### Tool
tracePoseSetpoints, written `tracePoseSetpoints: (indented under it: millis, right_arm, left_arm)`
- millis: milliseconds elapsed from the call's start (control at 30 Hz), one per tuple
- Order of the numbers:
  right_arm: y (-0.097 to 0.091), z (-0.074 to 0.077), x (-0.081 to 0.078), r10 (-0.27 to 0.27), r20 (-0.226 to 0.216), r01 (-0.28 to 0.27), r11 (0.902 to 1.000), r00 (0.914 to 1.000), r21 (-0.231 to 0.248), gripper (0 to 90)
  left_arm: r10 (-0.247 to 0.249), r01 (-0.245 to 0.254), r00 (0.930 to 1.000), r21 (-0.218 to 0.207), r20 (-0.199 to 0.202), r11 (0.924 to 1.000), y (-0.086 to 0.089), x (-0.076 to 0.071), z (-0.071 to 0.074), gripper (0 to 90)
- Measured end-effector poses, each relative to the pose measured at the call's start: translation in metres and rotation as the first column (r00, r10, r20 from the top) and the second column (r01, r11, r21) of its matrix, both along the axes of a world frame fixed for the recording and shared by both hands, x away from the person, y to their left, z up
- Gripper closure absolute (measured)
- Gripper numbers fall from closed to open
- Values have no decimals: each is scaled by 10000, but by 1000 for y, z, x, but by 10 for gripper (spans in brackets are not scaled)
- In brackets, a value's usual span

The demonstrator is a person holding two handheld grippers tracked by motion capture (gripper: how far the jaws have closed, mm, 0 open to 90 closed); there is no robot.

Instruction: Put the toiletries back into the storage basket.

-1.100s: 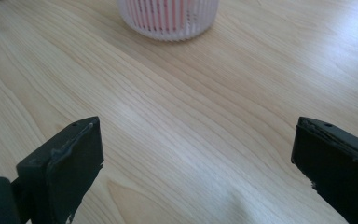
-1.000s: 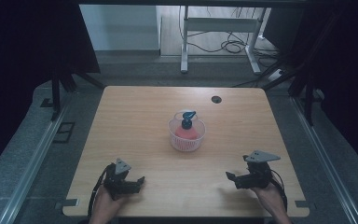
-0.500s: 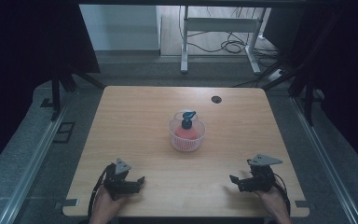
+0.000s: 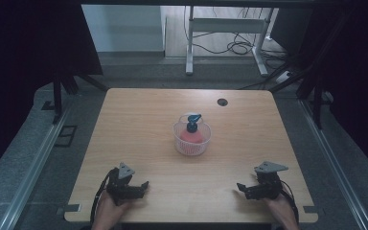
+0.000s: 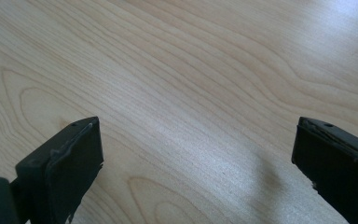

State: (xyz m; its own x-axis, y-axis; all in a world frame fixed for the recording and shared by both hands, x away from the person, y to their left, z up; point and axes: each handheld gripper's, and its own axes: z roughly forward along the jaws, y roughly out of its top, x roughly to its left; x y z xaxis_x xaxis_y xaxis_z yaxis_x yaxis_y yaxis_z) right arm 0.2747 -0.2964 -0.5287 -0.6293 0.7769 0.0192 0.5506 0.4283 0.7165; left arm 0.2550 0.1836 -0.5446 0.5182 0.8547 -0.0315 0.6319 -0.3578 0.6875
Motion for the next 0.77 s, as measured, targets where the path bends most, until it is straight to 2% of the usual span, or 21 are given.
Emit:
tracePoseSetpoints:
  millis: [333,433,767]
  right_arm:
    - [1,-11,0,45,-290,-53,9996,9996,-263,6]
    - [3,-12,-1,66,-178,-73,9993,9998,-376,0]
    - [3,-14,-1,5,-31,-6,9995,10000,-314,0]
  left_arm:
    - [6,-6,10000,-2,-4,10000,0,0,0,114]
    - [6,-6,10000,1,-6,10000,0,0,0,114]
    - [11,-11,10000,11,1,10000,-1,0,0,113]
